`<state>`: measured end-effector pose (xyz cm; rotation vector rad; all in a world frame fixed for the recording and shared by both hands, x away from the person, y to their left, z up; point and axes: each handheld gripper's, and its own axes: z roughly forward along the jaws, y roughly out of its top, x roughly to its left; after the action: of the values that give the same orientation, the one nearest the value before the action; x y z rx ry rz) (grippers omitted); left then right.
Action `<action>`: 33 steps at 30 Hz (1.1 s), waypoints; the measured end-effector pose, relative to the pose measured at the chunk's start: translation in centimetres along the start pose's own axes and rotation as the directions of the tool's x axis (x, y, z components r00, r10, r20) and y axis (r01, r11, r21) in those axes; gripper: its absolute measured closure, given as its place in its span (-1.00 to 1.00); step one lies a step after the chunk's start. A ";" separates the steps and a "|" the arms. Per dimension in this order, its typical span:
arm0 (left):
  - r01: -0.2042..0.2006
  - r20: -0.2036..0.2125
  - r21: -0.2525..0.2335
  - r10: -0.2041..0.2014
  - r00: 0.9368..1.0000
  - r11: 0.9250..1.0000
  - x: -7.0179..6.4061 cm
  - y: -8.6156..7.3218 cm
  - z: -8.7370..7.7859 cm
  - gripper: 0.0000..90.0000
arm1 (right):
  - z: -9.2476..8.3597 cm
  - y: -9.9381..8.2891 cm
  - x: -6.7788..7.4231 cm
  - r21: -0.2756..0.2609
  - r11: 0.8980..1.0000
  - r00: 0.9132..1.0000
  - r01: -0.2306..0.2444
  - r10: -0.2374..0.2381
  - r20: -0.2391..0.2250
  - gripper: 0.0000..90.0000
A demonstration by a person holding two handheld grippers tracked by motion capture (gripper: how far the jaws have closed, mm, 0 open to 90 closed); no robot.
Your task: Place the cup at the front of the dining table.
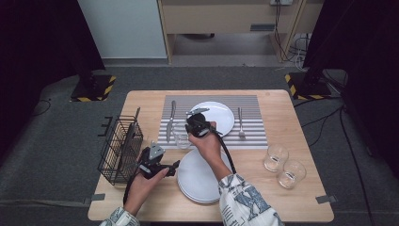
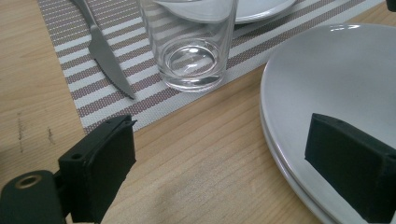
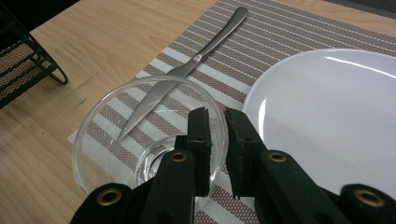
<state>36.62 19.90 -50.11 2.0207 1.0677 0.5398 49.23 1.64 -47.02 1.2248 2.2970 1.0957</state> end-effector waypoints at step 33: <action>-0.005 0.000 0.004 0.005 1.000 1.000 -0.1 0.0 0.0 -0.83 | -0.3 0.1 -0.4 -0.024 1.000 1.000 -0.014 0.014 0.008 0.66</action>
<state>36.61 19.83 -50.14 2.0271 1.0645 0.5411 49.35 1.16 -46.79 1.2357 2.2665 1.1180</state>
